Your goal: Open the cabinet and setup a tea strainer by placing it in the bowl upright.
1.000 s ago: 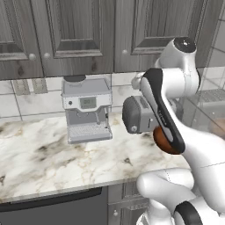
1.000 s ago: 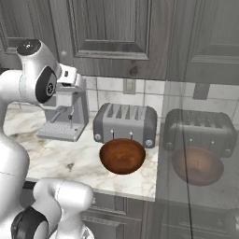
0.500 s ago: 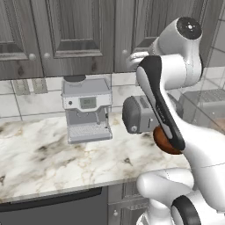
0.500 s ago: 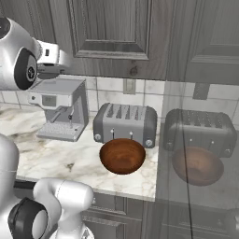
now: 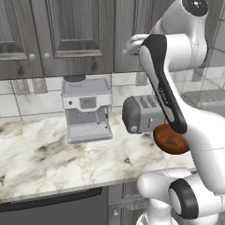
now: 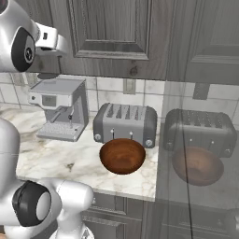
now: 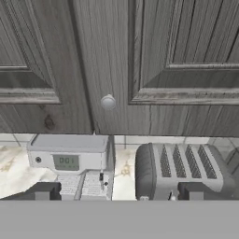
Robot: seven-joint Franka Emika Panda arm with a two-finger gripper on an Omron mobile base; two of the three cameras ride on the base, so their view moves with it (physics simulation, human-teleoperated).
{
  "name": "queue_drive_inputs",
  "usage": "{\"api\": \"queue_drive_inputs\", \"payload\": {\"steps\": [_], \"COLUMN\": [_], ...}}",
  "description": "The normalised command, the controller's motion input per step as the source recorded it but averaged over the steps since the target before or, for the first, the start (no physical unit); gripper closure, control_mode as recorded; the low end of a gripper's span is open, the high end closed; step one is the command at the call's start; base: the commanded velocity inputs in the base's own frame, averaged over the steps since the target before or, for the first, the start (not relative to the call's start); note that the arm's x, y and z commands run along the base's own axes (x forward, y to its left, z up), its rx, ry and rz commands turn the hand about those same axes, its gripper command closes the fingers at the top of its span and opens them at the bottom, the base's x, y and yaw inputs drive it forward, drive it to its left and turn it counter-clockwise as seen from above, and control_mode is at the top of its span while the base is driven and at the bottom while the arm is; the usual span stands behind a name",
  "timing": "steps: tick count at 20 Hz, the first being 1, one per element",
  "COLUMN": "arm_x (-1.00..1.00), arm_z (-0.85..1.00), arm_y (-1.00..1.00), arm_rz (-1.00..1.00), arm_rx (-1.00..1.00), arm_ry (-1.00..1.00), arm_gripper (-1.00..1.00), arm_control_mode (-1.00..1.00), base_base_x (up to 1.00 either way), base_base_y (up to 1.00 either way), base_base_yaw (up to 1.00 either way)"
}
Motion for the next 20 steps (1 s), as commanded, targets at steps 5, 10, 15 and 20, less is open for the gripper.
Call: {"api": "queue_drive_inputs", "payload": {"steps": [5, 10, 15, 20], "arm_x": [0.22, 0.22, 0.34, 0.53], "arm_z": [-0.01, -0.01, -0.01, 0.0], "arm_y": [0.07, 0.17, 0.12, 0.04], "arm_rz": [0.0, 0.0, 0.0, -0.01], "arm_rx": [-0.04, -0.04, -0.01, -0.01], "arm_ry": [0.0, 0.0, 0.0, 0.0], "arm_gripper": [-1.0, -1.0, -1.0, -1.0], "arm_control_mode": [-1.0, -1.0, -1.0, -1.0], "base_base_x": [0.0, 0.0, 0.0, 0.0], "base_base_y": [0.0, 0.0, 0.0, 0.0], "base_base_yaw": [0.0, 0.0, 0.0, 0.0]}}
